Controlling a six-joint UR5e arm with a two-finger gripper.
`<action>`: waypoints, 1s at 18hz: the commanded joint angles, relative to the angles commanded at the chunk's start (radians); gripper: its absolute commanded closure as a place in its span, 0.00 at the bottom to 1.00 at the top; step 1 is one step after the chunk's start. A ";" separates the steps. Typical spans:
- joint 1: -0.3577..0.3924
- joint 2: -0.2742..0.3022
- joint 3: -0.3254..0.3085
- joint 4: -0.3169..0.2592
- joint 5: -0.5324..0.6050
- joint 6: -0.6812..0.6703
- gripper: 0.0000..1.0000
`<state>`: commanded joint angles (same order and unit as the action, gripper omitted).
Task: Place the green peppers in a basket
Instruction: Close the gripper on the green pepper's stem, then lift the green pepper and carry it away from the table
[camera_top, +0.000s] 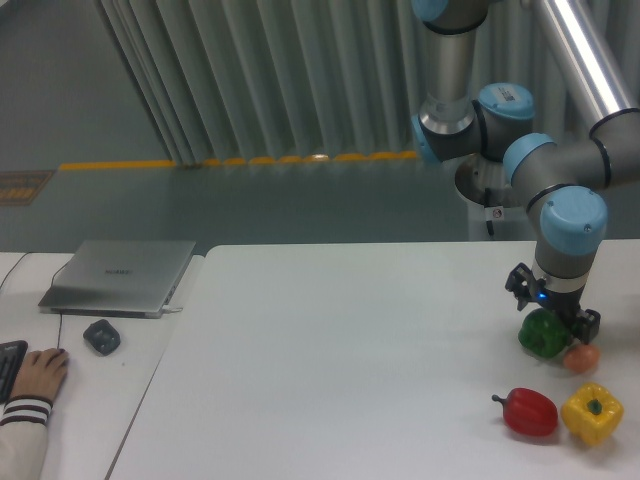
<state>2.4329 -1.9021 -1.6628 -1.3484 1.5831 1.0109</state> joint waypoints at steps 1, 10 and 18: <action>0.002 -0.003 0.000 0.000 0.000 0.000 0.02; 0.002 0.002 0.015 -0.038 0.002 0.000 0.45; 0.055 0.064 0.166 -0.187 0.029 0.009 0.49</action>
<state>2.4878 -1.8380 -1.4972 -1.5356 1.6120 1.0200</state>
